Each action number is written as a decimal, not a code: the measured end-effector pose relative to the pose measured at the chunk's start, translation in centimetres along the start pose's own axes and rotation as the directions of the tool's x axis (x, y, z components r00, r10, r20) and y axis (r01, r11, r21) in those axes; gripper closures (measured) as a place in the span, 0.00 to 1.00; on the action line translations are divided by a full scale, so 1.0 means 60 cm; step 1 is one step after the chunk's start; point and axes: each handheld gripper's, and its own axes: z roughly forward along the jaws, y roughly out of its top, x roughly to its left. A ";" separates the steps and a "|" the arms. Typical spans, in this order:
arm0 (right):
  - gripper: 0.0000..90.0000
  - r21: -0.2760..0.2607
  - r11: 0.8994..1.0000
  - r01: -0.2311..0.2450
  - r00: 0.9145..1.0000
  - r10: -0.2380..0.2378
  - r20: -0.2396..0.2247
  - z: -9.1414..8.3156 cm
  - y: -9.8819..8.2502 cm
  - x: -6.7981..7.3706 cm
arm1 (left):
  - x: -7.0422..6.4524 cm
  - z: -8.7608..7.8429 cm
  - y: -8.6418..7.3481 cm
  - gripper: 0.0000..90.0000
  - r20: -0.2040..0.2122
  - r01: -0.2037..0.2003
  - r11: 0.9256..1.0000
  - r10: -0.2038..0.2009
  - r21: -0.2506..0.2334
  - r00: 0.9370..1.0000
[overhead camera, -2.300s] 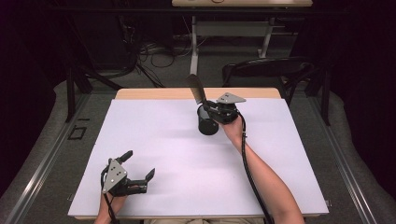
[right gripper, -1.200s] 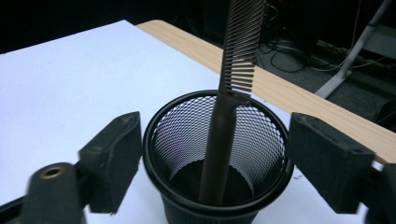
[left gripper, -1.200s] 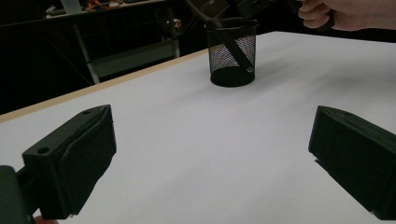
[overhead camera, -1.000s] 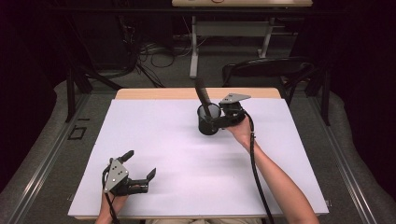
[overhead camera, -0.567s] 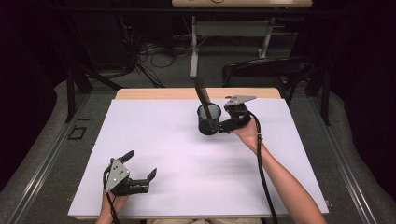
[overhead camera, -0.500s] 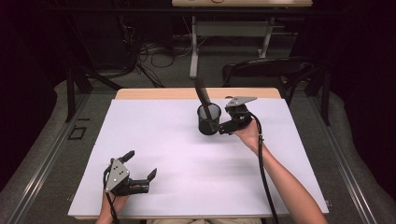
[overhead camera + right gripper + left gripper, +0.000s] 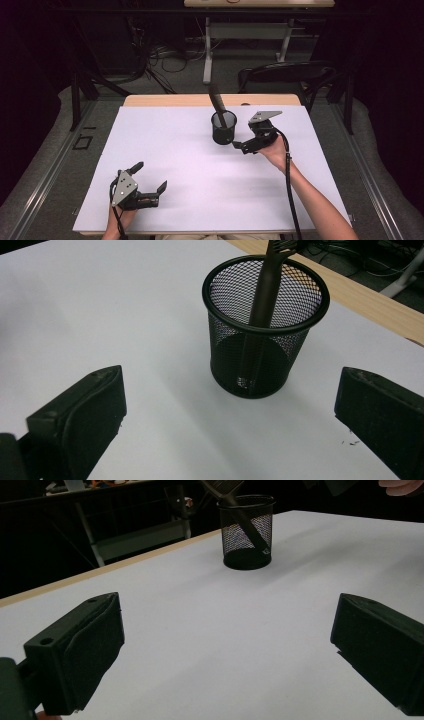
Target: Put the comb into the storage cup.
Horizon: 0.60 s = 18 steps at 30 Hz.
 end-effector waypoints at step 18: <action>0.00 -0.002 1.000 -0.005 1.000 0.005 -0.027 -0.056 -0.048 0.029 | 0.000 0.001 0.000 0.01 0.002 -0.001 1.000 0.001 0.001 1.000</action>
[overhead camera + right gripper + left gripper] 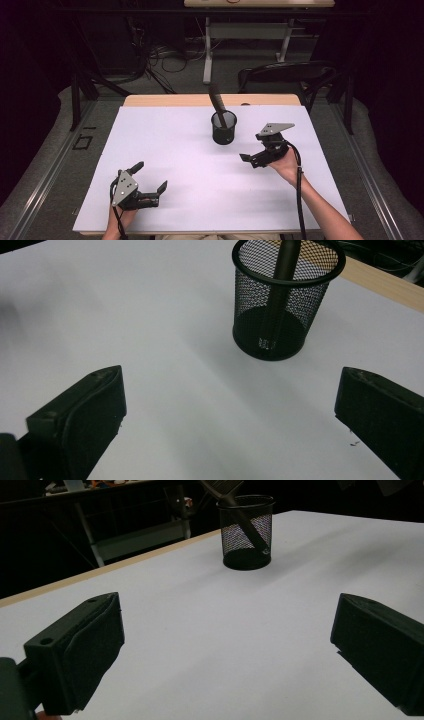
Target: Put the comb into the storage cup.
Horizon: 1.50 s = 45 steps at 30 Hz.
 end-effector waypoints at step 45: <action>0.00 -0.020 1.000 -0.024 0.999 0.025 0.042 -0.067 -0.096 0.044 | 0.000 -0.003 0.000 0.01 -0.005 0.004 1.000 -0.004 -0.002 1.000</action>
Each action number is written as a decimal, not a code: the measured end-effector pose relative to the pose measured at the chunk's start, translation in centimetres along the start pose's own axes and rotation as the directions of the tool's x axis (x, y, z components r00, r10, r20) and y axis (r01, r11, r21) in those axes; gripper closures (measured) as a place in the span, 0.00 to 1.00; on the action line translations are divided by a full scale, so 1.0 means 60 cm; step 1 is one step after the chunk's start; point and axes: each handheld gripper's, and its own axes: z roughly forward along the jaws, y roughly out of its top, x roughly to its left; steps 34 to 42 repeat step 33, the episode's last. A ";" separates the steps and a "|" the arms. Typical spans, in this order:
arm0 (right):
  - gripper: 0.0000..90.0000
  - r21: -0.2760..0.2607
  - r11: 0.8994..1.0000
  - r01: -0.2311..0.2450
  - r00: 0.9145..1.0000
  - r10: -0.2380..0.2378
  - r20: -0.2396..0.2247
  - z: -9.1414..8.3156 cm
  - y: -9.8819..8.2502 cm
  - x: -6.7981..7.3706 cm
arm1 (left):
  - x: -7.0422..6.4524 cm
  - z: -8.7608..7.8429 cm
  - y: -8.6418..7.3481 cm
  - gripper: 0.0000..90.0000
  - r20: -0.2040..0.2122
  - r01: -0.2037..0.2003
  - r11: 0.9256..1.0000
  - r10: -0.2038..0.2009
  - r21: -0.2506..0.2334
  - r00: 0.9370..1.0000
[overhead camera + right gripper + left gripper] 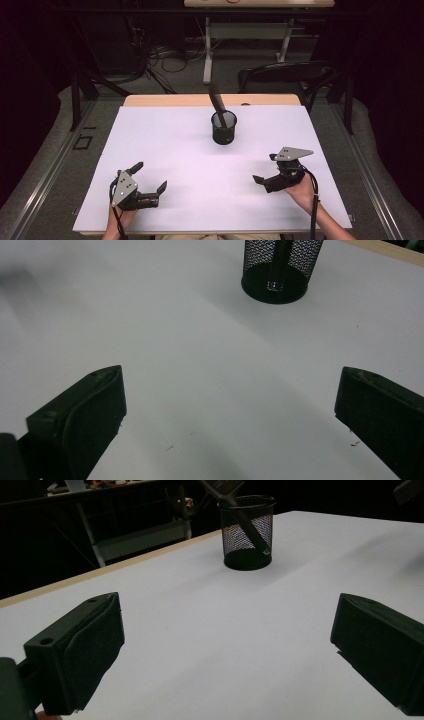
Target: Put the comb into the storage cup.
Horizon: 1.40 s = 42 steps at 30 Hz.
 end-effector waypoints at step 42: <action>0.00 -0.080 0.997 -0.003 0.998 0.008 0.062 -0.042 -0.045 0.014 | 0.001 0.004 0.000 0.01 0.001 -0.006 1.000 0.006 0.006 1.000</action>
